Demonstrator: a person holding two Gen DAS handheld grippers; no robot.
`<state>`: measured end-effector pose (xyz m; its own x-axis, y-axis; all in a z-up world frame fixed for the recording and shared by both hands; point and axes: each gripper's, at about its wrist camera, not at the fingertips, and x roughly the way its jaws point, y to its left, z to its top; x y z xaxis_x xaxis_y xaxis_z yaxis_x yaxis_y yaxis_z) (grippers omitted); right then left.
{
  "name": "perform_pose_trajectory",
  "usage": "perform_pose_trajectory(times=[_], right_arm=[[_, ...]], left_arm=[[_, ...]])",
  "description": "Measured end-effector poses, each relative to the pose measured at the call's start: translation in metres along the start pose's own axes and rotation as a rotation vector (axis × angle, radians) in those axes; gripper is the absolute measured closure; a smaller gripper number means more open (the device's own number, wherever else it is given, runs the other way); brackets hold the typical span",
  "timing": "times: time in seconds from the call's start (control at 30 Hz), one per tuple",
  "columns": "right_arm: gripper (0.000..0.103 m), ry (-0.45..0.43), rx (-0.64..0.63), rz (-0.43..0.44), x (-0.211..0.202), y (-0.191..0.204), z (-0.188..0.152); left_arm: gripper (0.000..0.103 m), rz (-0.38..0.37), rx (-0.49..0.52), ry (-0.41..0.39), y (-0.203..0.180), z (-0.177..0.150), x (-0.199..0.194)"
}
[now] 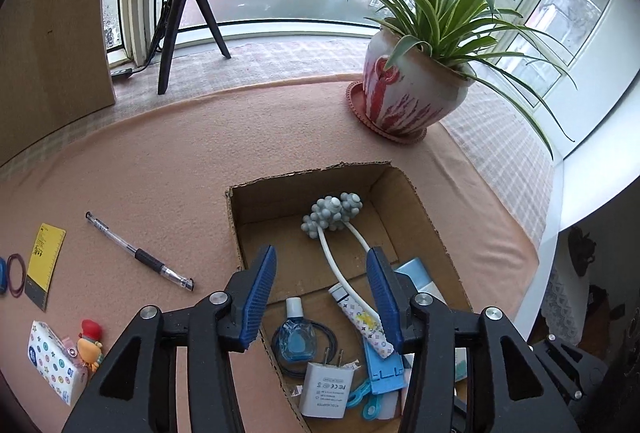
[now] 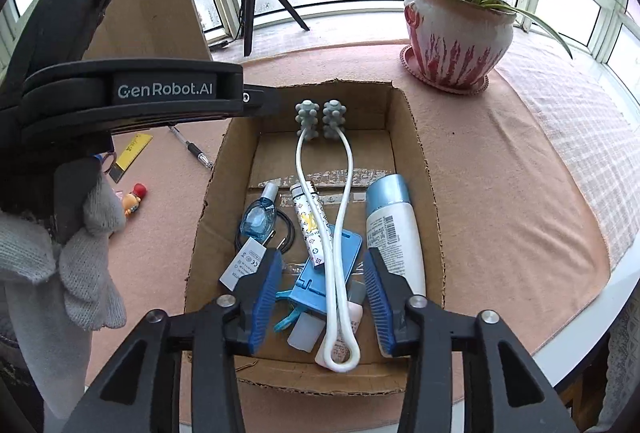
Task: Organize objects
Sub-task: 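Carry the massager into the box and open both grippers, then grasp the purple rubber band with the left gripper while the right grasps the pen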
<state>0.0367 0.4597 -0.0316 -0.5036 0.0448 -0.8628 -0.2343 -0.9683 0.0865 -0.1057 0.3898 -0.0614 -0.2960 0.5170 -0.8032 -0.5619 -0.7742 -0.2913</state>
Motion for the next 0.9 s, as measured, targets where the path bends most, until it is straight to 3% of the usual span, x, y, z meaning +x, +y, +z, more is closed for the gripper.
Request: perform_pose_trajectory(times=[0.4,0.9], right_arm=[[0.055,0.007,-0.008,0.045,0.005,0.017,0.007],[0.054,0.036,-0.099,0.15,0.02,0.09,0.024]], left_arm=[[0.052,0.078,-0.072,-0.02,0.06,-0.017,-0.037],[0.052,0.247,-0.257,0.008,0.212,-0.069,-0.084]])
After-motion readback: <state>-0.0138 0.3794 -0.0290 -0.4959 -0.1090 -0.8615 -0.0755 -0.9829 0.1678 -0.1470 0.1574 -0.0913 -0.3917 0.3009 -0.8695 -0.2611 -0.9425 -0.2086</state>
